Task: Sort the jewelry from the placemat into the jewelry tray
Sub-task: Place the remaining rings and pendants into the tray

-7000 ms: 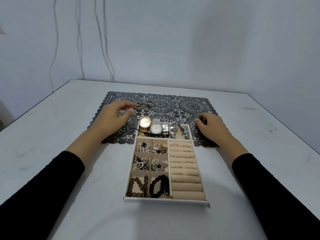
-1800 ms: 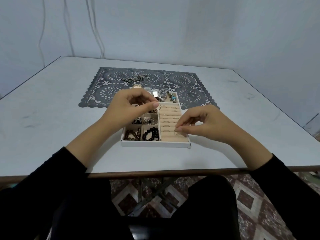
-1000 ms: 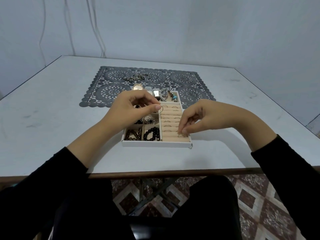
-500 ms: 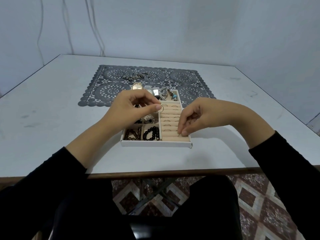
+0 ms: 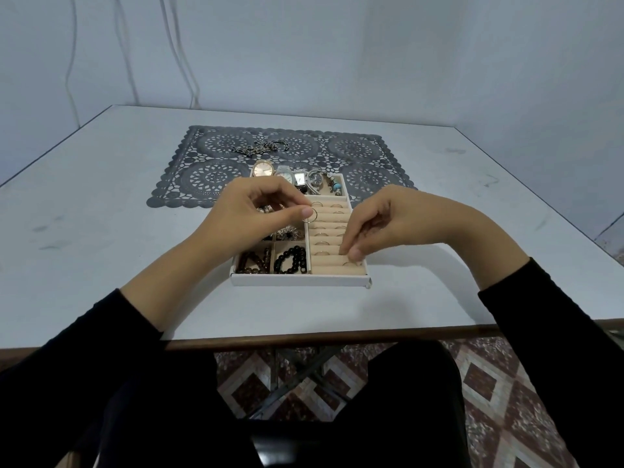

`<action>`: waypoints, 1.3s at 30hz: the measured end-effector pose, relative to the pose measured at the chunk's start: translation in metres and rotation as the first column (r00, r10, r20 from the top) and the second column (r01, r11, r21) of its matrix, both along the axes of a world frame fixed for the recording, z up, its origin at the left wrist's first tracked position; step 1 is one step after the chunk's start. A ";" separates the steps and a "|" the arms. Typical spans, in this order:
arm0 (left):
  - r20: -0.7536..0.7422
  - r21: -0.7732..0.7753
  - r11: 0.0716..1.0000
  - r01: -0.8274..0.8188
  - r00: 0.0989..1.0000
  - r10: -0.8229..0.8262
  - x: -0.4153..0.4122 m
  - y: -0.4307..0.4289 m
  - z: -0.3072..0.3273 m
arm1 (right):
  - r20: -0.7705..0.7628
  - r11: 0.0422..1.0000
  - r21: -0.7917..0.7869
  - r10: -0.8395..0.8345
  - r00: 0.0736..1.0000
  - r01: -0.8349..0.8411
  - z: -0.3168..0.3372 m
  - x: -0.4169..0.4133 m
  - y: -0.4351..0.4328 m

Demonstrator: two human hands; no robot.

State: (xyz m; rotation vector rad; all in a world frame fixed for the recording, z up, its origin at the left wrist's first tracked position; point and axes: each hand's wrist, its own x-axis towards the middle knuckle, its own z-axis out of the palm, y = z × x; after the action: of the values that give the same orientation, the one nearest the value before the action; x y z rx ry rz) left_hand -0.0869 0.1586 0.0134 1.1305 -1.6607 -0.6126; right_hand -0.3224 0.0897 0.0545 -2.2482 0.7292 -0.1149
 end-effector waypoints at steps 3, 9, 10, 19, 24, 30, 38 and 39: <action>0.010 -0.002 1.000 0.006 1.000 -0.006 -0.001 0.000 0.000 | 0.273 0.986 0.113 -0.146 0.951 0.119 -0.009 -0.009 -0.008; 0.086 -0.006 1.000 0.022 0.996 -0.022 -0.006 0.001 0.000 | 0.521 0.839 0.019 -0.473 0.711 0.545 -0.039 -0.010 -0.030; 0.103 -0.006 1.000 0.026 0.994 -0.025 -0.007 0.002 0.000 | 0.513 0.796 -0.045 -0.500 0.698 0.604 -0.044 -0.009 -0.033; 0.264 -0.021 0.990 0.140 0.956 -0.129 -0.010 0.003 0.000 | 0.192 0.680 -0.476 -0.537 0.821 0.557 -0.063 -0.002 -0.047; 0.300 -0.025 0.983 0.183 0.939 -0.167 -0.011 0.004 -0.001 | 0.134 0.710 -0.481 -0.521 0.843 0.515 -0.068 -0.002 -0.049; 0.393 -0.044 0.972 0.232 0.898 -0.197 -0.010 0.002 -0.003 | 0.133 0.715 -0.494 -0.500 0.856 0.495 -0.069 -0.002 -0.050; 0.437 -0.026 0.956 0.292 0.864 -0.251 -0.009 0.002 -0.003 | 0.124 0.712 -0.488 -0.516 0.848 0.505 -0.064 -0.001 -0.043; 0.444 -0.012 0.955 0.295 0.858 -0.259 -0.009 0.002 -0.003 | 0.124 0.712 -0.489 -0.514 0.849 0.503 -0.064 -0.001 -0.043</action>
State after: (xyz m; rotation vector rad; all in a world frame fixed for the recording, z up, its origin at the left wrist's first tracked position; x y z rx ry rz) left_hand -0.0955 0.1604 0.0104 1.0264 -2.2464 -0.4846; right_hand -0.3231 0.0470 -0.0094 -2.4606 1.4682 -0.6214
